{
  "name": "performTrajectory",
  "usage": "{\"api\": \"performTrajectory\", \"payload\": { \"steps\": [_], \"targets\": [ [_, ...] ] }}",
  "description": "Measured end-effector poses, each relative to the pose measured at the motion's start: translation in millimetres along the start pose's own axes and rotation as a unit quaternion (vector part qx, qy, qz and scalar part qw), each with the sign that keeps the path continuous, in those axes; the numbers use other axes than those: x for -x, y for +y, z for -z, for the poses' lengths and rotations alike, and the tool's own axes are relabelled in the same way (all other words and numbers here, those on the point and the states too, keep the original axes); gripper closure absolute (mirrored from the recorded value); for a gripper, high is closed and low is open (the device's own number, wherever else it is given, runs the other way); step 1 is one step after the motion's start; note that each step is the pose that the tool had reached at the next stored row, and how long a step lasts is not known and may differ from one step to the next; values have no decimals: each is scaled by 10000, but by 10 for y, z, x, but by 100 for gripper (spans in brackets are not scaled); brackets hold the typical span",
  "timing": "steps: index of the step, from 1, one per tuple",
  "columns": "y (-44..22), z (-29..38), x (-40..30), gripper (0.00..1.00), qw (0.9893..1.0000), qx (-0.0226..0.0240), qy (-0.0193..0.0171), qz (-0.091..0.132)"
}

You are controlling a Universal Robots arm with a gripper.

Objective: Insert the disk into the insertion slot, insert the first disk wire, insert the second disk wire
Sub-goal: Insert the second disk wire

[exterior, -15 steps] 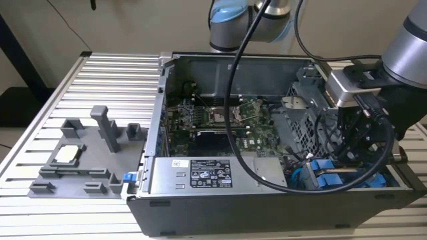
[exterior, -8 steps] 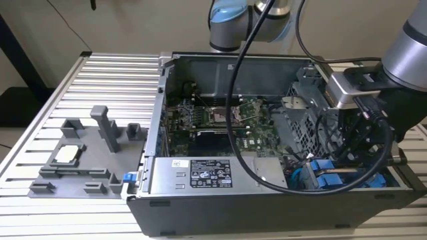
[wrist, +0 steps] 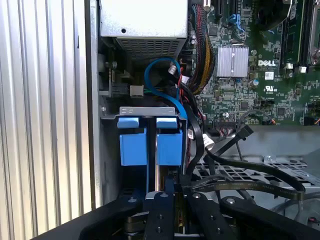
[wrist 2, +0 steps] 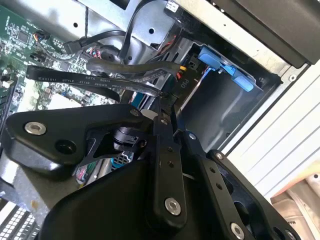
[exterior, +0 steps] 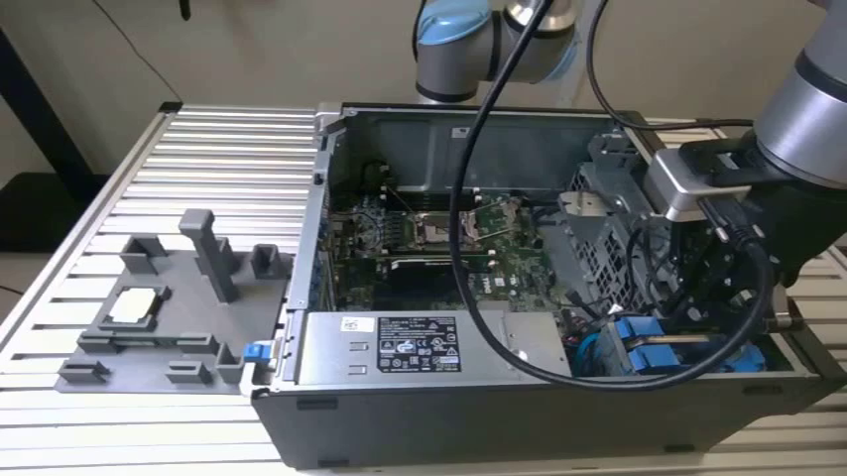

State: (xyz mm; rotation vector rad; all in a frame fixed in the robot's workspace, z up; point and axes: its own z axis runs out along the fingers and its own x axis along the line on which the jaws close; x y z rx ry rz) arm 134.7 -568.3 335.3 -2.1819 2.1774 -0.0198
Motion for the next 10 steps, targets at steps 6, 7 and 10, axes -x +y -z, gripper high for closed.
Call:
{"api": "performTrajectory", "payload": {
  "steps": [6,7,10],
  "targets": [
    [-2,10,-1,76,10000,28,-7,-8],
    [-3,39,0,76,10000,41,-7,-10],
    [-8,141,3,76,10000,71,-3,-11]
  ]
}}
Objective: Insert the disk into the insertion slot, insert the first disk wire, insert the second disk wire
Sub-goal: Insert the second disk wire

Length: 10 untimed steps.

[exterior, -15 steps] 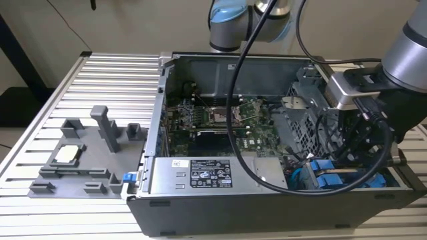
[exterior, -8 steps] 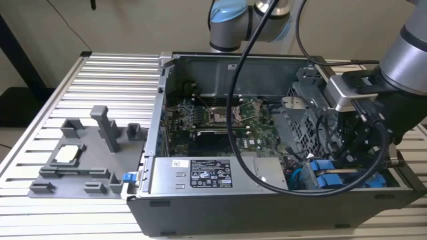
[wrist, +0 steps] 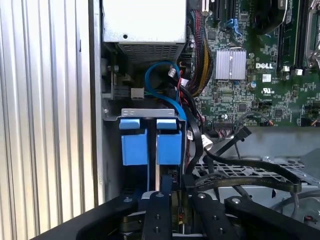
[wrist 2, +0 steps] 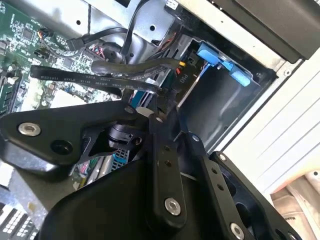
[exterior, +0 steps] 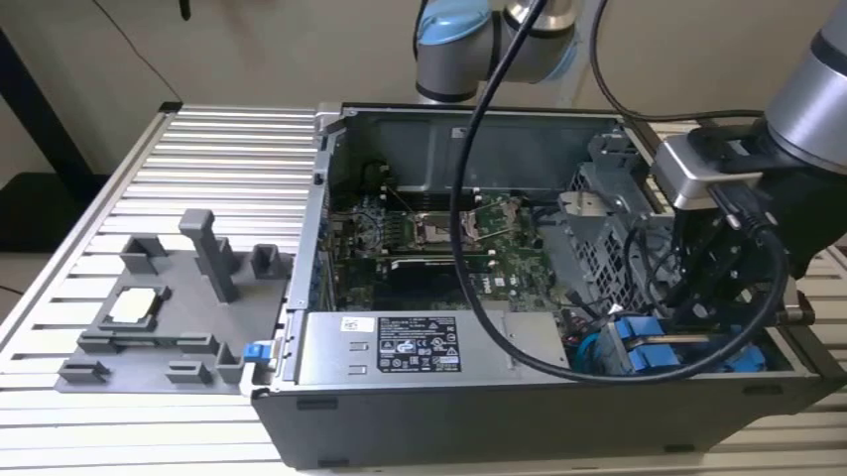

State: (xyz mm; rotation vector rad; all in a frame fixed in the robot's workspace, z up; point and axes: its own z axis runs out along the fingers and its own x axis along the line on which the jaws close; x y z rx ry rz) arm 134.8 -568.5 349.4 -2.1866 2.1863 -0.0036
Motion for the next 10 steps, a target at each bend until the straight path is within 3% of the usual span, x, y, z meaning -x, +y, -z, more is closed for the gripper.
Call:
{"api": "performTrajectory", "payload": {
  "steps": [6,10],
  "targets": [
    [-7,182,6,76,10000,20,1,-1],
    [-9,239,8,76,10000,21,4,-1]
  ]
}}
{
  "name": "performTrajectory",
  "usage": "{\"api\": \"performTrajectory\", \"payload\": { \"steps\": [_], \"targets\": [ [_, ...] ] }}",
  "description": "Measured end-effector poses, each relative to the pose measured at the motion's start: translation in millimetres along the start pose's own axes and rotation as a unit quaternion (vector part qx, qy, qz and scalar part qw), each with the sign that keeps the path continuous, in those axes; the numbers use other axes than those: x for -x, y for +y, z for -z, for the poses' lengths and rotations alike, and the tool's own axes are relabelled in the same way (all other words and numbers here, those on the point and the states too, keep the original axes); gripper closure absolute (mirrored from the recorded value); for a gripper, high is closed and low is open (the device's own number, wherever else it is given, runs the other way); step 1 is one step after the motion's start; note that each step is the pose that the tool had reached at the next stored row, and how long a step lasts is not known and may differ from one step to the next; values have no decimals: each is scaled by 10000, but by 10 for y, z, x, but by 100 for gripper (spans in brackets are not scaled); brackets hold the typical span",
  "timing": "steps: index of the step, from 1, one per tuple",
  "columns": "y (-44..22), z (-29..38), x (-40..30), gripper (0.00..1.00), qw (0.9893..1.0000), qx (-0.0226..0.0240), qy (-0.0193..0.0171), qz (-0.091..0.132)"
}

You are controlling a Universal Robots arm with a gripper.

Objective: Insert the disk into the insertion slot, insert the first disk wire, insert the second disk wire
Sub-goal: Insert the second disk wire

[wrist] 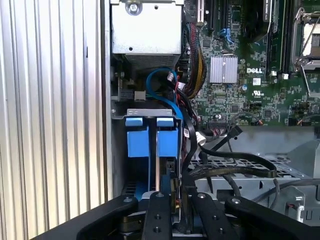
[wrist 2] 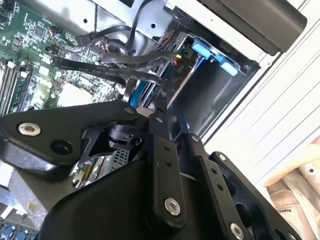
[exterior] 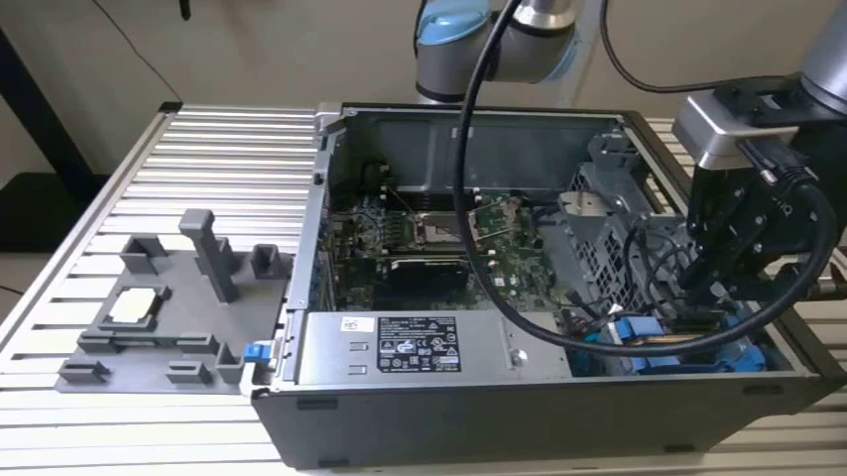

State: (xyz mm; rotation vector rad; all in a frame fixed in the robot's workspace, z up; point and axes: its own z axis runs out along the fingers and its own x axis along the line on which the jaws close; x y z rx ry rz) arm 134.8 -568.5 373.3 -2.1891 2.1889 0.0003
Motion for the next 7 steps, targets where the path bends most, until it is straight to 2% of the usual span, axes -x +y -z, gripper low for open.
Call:
{"api": "performTrajectory", "payload": {
  "steps": [7],
  "targets": [
    [0,1,0,76,10000,0,16,1]
  ]
}}
